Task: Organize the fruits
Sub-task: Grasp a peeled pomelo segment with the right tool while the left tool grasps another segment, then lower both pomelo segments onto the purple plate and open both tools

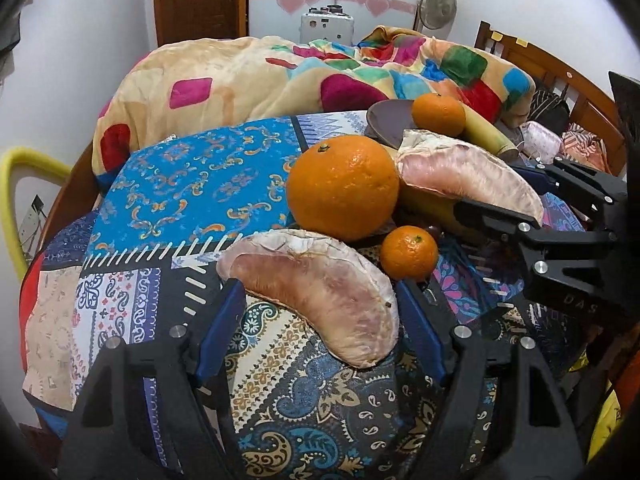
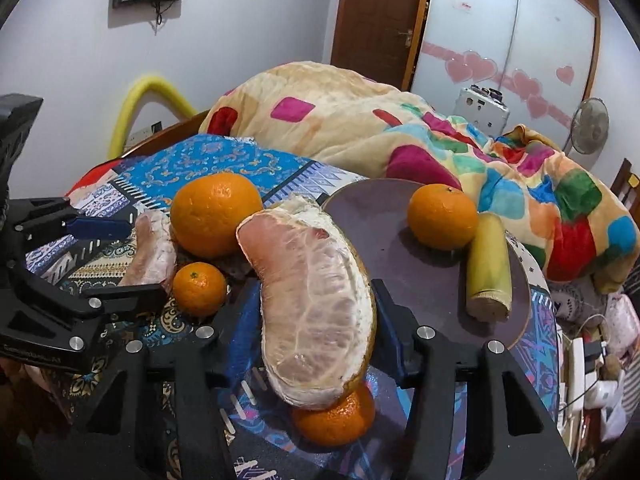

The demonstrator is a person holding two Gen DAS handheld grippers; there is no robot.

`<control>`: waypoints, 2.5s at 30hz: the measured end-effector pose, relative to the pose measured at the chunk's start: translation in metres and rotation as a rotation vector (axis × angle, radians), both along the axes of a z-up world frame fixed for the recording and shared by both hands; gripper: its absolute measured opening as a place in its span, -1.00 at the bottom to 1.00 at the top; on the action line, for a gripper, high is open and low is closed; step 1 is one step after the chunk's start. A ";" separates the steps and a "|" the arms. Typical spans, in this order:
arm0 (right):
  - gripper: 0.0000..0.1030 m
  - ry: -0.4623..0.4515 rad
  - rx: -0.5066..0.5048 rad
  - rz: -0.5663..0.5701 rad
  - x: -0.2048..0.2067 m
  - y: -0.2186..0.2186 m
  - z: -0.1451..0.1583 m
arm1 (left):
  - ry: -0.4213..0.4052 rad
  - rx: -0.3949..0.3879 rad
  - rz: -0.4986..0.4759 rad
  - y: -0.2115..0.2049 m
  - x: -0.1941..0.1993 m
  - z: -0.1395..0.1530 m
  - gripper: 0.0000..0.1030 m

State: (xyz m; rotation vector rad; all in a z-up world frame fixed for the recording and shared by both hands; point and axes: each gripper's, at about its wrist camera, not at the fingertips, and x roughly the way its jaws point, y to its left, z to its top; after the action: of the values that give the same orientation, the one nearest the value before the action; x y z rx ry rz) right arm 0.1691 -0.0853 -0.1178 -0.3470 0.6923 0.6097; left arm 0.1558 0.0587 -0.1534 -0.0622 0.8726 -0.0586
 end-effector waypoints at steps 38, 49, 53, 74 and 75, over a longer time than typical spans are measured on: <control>-0.07 -0.022 0.162 -0.118 -0.015 -0.087 0.022 | 0.087 0.038 0.062 0.018 0.019 -0.001 -0.21; -0.07 -0.054 0.181 -0.134 -0.022 -0.099 0.035 | 0.006 0.064 0.089 0.018 -0.001 0.027 -0.23; -0.07 -0.075 0.201 -0.149 -0.021 -0.103 0.045 | -0.049 0.064 0.077 0.012 -0.004 0.049 -0.23; -0.07 -0.161 0.248 -0.210 0.016 -0.108 0.070 | -0.211 0.058 -0.047 -0.060 0.050 0.105 -0.23; -0.07 -0.159 0.247 -0.211 0.020 -0.107 0.069 | -0.211 0.061 -0.050 -0.062 0.055 0.105 -0.23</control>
State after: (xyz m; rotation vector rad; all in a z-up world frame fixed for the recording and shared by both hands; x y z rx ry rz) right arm 0.1887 -0.1924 -0.0491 -0.0891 0.4866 0.4547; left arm 0.2109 -0.0033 -0.0486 0.0224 0.6640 -0.0835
